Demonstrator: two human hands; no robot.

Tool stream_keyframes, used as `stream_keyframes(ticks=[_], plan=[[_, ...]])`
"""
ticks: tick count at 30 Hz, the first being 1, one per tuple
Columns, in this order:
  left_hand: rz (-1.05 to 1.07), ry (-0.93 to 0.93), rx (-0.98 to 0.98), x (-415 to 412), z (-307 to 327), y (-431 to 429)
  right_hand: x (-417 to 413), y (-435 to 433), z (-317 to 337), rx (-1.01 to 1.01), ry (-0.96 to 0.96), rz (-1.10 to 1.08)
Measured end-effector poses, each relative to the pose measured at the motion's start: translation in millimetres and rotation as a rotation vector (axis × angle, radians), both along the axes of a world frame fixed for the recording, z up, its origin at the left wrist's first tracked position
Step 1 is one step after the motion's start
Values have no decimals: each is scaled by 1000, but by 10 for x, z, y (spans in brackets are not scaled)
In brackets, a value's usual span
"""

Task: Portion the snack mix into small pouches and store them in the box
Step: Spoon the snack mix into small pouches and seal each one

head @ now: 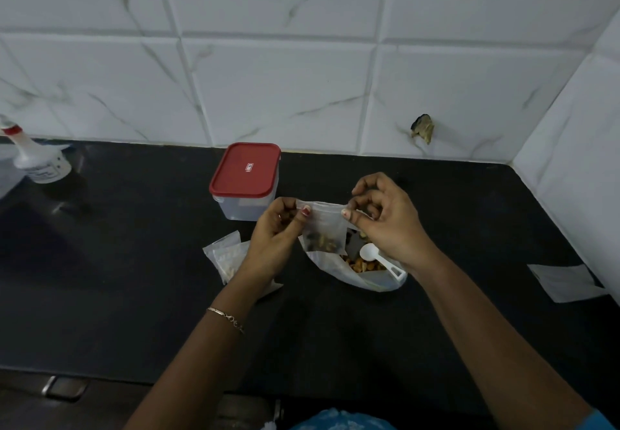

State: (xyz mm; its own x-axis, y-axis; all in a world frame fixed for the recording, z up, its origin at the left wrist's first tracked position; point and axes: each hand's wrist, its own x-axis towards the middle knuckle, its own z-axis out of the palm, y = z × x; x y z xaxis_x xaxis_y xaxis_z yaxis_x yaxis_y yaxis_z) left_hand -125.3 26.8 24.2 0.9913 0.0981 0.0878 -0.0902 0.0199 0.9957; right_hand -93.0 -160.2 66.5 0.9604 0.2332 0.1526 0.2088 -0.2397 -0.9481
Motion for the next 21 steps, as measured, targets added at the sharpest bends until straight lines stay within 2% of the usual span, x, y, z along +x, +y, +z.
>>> stream_keyframes(ticks=[7, 12, 17, 21], plan=[[35, 9, -43, 34, 80, -55, 18, -25, -88, -45, 40, 2], [34, 20, -53, 43, 151, -73, -1, 26, -142, -25, -21, -119], [-4, 8, -21, 44, 180, -64, 22, 26, -125, -98, -44, -141], [-7, -1, -10, 65, 183, -79, -5, 43, -132, 20, 29, -105]])
